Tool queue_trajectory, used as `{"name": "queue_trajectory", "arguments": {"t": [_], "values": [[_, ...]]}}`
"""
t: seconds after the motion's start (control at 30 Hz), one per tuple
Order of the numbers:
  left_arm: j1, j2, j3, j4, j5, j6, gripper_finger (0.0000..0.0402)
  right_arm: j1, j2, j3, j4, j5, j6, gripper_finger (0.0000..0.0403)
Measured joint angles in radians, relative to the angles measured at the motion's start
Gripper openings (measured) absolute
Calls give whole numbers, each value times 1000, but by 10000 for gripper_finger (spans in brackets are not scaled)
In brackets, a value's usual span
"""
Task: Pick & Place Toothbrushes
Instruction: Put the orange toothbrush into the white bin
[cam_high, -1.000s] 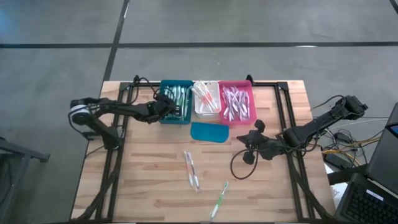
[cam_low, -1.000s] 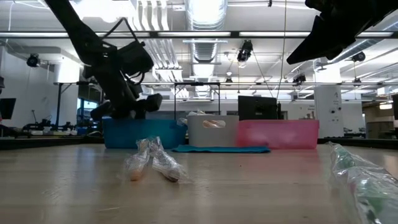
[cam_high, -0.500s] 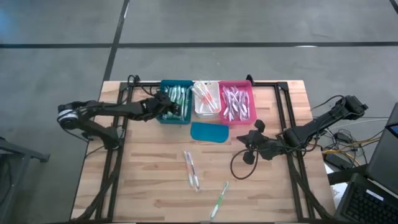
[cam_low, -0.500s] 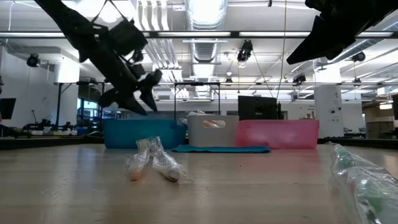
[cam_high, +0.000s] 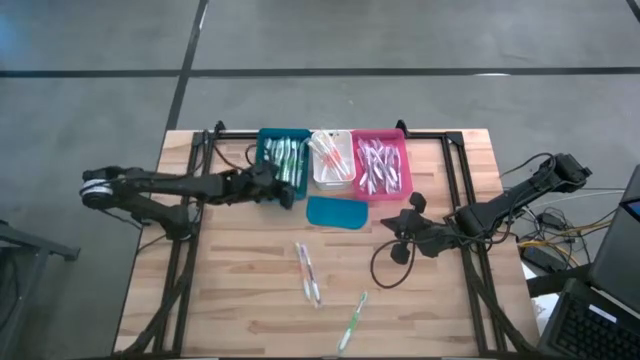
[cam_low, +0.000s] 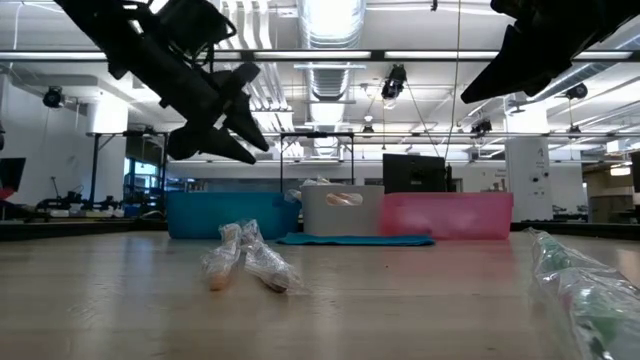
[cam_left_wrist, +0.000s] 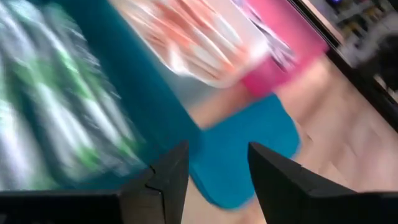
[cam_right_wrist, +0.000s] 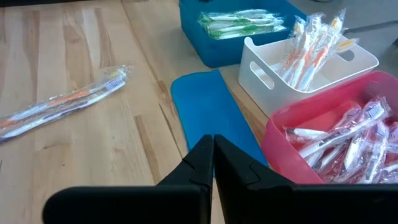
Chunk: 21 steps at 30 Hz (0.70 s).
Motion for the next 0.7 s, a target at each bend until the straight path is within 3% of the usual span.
{"name": "queue_trajectory", "arguments": {"t": [0.13,0.43,0.7], "values": [[-131,20,0,0,-24,-51,167,0,0,0,0,0,0,8],[-458,45,0,-2,-222,-168,167,0,0,0,2,0,1,8],[-665,45,19,4,-363,-154,167,0,0,0,18,0,1,8]]}}
